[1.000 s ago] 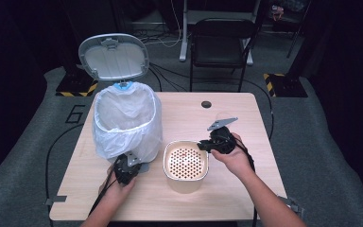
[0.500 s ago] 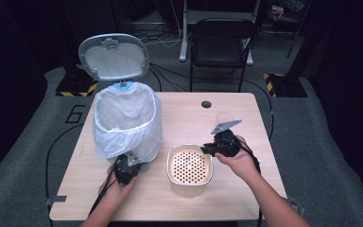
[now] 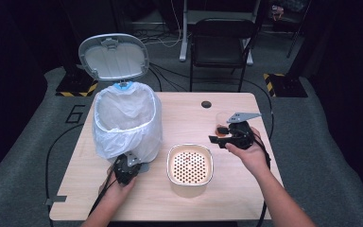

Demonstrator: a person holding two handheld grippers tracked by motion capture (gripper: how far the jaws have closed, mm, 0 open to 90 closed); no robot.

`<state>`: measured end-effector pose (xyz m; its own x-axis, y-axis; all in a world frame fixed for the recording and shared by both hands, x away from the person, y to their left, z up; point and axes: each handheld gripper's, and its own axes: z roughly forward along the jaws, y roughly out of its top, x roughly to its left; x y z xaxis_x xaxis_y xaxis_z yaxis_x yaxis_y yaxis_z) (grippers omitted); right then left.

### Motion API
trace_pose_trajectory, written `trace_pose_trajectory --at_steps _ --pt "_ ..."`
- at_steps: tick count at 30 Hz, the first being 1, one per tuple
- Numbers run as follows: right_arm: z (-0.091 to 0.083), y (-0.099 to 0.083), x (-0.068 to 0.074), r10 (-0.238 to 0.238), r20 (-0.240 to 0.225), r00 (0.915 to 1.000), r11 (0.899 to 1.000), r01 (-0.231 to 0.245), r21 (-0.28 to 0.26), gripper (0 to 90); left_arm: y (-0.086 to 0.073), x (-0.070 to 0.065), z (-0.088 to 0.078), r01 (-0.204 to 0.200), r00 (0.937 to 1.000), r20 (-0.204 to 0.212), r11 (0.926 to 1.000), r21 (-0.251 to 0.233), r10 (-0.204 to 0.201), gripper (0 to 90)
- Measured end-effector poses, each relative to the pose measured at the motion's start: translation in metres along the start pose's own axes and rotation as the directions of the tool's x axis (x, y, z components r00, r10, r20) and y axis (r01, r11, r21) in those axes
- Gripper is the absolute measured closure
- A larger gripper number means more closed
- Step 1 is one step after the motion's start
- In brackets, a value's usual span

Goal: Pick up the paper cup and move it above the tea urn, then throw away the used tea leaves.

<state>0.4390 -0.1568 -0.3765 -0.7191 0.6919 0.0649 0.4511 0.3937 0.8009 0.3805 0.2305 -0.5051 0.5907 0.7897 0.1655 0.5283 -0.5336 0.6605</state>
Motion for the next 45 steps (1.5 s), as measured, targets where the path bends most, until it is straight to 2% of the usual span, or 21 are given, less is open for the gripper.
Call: trace_pose_trajectory --at_steps 1,3,4,7,9,10,15,16,18,21,24,27,32,36,37,38,41,42,45 --pt "0.001 -0.004 -0.010 0.006 0.046 0.9989 1.000 -0.006 -0.002 42.8 0.000 0.000 0.000 0.000 1.0000 -0.002 1.0000 0.002 0.000 88.5" --pt "0.002 -0.005 -0.013 0.018 0.062 0.9979 1.000 -0.018 -0.002 41.6 0.000 0.000 0.000 0.000 1.0000 0.000 1.0000 0.002 0.000 88.5" --pt "0.003 -0.008 -0.020 0.014 0.078 0.9968 1.000 -0.014 0.000 39.6 0.000 0.000 0.000 -0.001 1.0000 0.000 1.0000 0.002 0.001 88.5" --pt "0.009 -0.018 -0.038 0.061 0.112 0.9918 0.998 -0.063 0.017 39.2 0.000 0.000 0.000 0.000 1.0000 0.001 1.0000 0.000 0.000 88.5" --pt "0.010 -0.020 -0.042 0.066 0.121 0.9904 0.997 -0.070 0.023 38.7 0.000 0.000 0.000 0.000 1.0000 -0.003 1.0000 0.000 0.000 88.5" --pt "0.012 -0.024 -0.049 0.090 0.137 0.9865 0.995 -0.094 0.026 35.6 0.000 0.000 -0.001 -0.002 1.0000 0.005 1.0000 0.008 0.002 88.5" --pt "0.017 -0.029 -0.062 0.103 0.165 0.9808 0.993 -0.110 0.034 30.8 0.000 0.001 -0.001 -0.001 1.0000 0.006 1.0000 0.010 0.001 88.5" --pt "0.018 -0.030 -0.068 0.099 0.183 0.9781 0.994 -0.105 0.028 28.9 0.000 0.001 -0.001 -0.001 1.0000 0.005 1.0000 0.009 0.001 88.5" --pt "0.020 -0.031 -0.074 0.108 0.189 0.9760 0.993 -0.113 0.015 27.0 0.000 0.000 -0.001 0.000 1.0000 0.005 1.0000 0.010 0.000 88.5" --pt "0.023 -0.030 -0.077 0.116 0.196 0.9737 0.993 -0.121 0.011 24.8 0.000 0.000 -0.001 0.000 1.0000 0.004 0.9999 0.010 0.000 88.5" --pt "0.032 -0.026 -0.085 0.113 0.208 0.9715 0.993 -0.117 0.010 18.2 0.000 0.000 0.000 0.002 1.0000 -0.002 1.0000 0.002 -0.002 88.5" --pt "0.039 -0.020 -0.088 0.094 0.218 0.9714 0.995 -0.099 0.015 16.6 0.000 0.000 0.000 0.003 1.0000 -0.002 1.0000 0.002 -0.003 88.5" --pt "0.048 -0.013 -0.094 0.108 0.212 0.9714 0.994 -0.108 -0.012 14.9 0.000 0.000 -0.001 0.002 1.0000 0.003 0.9999 0.011 -0.002 88.5" --pt "0.060 -0.008 -0.097 0.106 0.231 0.9672 0.994 -0.105 -0.016 14.1 0.000 0.000 -0.001 0.001 1.0000 0.003 0.9999 0.011 -0.001 88.5" --pt "0.060 -0.008 -0.097 0.106 0.231 0.9672 0.994 -0.105 -0.016 14.1 0.000 0.000 -0.001 0.003 1.0000 0.002 0.9999 0.010 -0.003 88.5" --pt "0.064 -0.008 -0.098 0.125 0.229 0.9653 0.992 -0.124 -0.020 14.0 0.000 0.000 -0.001 0.002 1.0000 0.002 0.9999 0.010 -0.002 88.5" --pt "0.069 -0.010 -0.102 0.118 0.237 0.9642 0.993 -0.118 -0.014 11.9 0.000 0.000 -0.001 0.001 1.0000 0.003 0.9999 0.011 -0.001 88.5" --pt "0.072 -0.013 -0.105 0.134 0.239 0.9617 0.991 -0.137 -0.002 10.9 0.000 0.000 -0.001 0.001 1.0000 0.003 0.9999 0.011 -0.001 88.5" --pt "0.076 -0.017 -0.108 0.145 0.239 0.9602 0.988 -0.151 0.010 10.2 0.000 0.000 -0.001 0.001 1.0000 0.004 0.9999 0.011 -0.001 88.5"
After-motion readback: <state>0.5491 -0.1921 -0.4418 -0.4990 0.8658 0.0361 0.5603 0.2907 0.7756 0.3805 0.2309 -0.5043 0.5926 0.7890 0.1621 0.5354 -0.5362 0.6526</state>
